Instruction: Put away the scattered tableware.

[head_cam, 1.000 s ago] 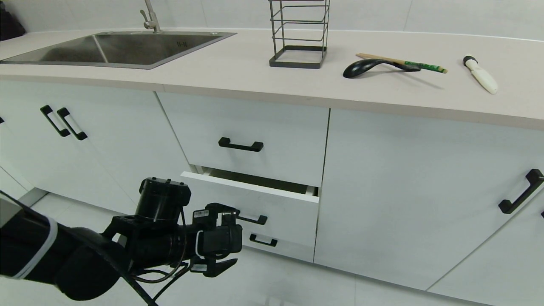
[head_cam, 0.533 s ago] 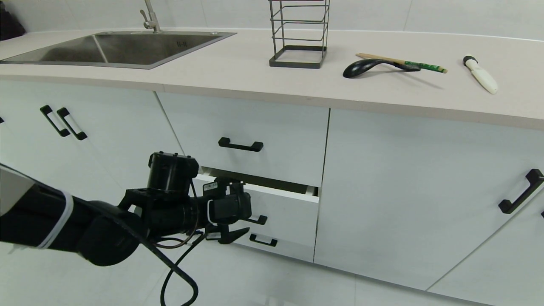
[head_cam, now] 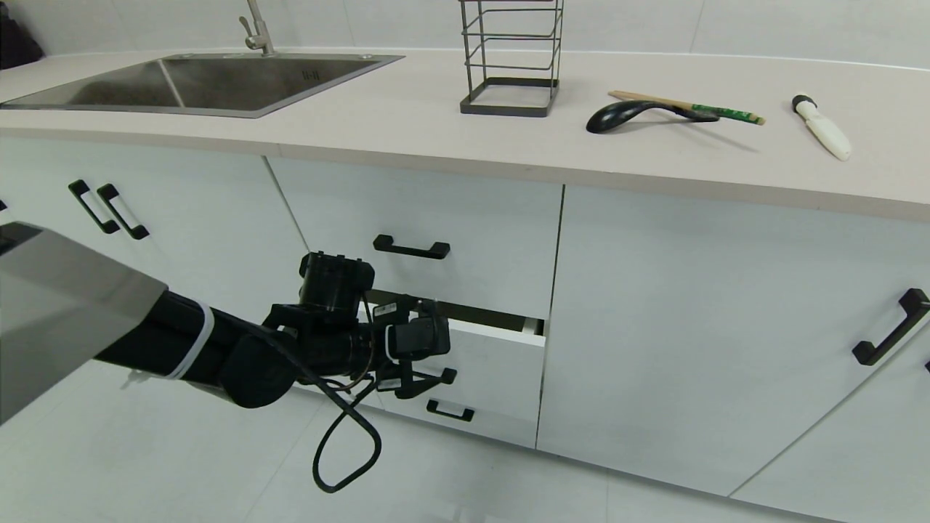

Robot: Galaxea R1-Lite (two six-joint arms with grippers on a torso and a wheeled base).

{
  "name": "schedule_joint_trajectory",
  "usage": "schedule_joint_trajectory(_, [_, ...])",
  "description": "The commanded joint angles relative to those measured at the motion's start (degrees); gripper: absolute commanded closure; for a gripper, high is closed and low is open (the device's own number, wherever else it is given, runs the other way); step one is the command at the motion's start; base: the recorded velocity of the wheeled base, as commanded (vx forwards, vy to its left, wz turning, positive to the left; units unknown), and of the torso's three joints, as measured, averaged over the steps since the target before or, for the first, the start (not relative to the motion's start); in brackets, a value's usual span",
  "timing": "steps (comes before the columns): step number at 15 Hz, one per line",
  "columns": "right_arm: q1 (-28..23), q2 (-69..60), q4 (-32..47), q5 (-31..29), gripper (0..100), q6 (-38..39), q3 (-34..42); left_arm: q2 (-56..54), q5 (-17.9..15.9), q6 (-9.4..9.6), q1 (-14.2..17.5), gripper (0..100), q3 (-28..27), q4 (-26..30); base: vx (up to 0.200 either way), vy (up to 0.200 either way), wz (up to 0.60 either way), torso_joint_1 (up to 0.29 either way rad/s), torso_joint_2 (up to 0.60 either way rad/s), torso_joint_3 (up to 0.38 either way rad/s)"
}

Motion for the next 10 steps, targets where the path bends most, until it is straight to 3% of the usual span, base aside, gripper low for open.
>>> schedule_joint_trajectory(1, [0.01, 0.07, 0.00, 0.02, 100, -0.03, 0.00, 2.76, 0.01, 0.18, 0.18, 0, -2.16, -0.07, 0.000, 0.000, 0.00, 0.000, 0.00, 0.000])
schedule_joint_trajectory(7, [0.01, 0.07, 0.00, 0.02, 100, -0.03, 0.00, 3.55, 0.01, 0.35, 0.36, 0, -1.46, -0.25, 0.000, 0.000, 0.00, 0.000, 0.00, 0.000])
schedule_joint_trajectory(10, [0.01, 0.07, 0.00, 0.02, 100, -0.03, 0.00, 0.30, -0.70, 0.53, 0.36, 0, 4.43, -0.34, 0.000, 0.000, 0.00, 0.000, 0.00, 0.000])
